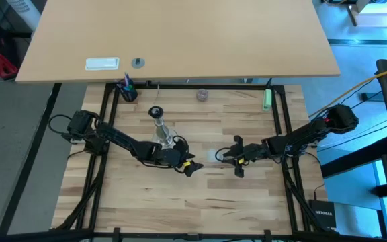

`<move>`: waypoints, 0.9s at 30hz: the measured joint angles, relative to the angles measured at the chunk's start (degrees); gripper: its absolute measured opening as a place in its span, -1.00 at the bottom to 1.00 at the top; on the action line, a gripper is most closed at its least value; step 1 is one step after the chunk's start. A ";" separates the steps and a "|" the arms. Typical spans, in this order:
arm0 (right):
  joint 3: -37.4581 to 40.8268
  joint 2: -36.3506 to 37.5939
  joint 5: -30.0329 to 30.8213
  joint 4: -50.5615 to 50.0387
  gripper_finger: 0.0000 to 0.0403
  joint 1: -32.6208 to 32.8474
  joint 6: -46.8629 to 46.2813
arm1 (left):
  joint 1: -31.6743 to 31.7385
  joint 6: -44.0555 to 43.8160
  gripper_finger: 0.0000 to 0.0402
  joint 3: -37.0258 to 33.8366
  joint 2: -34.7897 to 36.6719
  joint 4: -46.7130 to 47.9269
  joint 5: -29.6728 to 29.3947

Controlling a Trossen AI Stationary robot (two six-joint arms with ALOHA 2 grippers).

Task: Screw lightbulb
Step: Insert the lightbulb into the silver lamp

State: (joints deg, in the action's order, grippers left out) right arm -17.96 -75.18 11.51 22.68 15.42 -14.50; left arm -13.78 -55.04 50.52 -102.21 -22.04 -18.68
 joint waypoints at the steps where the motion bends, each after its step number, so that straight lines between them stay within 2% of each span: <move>1: 0.00 0.00 0.00 0.00 -0.49 0.00 0.00 | 0.02 -0.13 0.90 0.00 0.00 -0.02 0.00; 8: 0.00 -0.02 0.00 1.04 -0.49 0.00 0.00 | -0.04 -0.45 0.90 0.00 0.00 -0.51 0.00; 17: 0.00 -0.02 -0.98 3.37 -0.49 0.00 -0.06 | -0.20 1.88 0.90 -0.02 0.02 -7.70 -0.08; 27: 0.00 -0.02 -1.21 3.41 -0.49 0.00 -0.15 | -0.22 1.89 0.90 -0.02 0.09 -11.00 -1.75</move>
State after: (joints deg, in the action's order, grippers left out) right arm -17.96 -75.20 10.30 26.09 15.42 -14.66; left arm -14.00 -53.14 50.50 -102.13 -33.04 -20.42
